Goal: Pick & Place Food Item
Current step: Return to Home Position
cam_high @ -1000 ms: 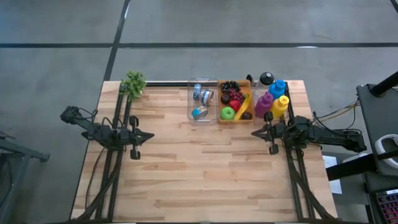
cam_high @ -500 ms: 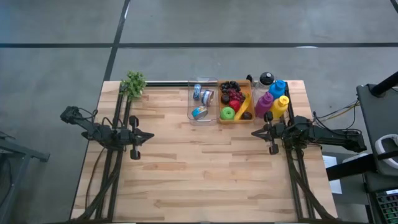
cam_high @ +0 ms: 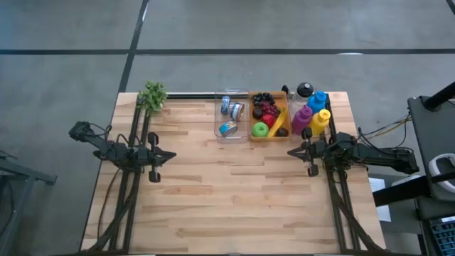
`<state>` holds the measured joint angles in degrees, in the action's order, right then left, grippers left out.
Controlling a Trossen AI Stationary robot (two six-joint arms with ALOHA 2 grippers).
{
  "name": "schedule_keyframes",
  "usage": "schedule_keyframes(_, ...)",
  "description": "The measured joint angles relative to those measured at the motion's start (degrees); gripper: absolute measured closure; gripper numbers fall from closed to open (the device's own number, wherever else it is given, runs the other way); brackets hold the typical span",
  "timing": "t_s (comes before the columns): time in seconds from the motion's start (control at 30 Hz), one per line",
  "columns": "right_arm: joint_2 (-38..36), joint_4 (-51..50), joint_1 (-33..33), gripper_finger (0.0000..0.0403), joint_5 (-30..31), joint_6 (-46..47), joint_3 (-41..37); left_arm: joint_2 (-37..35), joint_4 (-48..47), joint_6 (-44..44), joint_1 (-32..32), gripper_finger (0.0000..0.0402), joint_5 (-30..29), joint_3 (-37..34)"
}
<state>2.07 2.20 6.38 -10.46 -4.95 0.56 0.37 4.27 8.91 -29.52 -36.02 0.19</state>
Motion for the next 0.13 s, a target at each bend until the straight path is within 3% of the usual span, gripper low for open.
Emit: schedule_keyframes(0.13,0.00,0.00,0.02,0.0390,0.00,0.00,0.00,0.00,0.00,0.00,0.00,0.0391,-0.01,0.00)
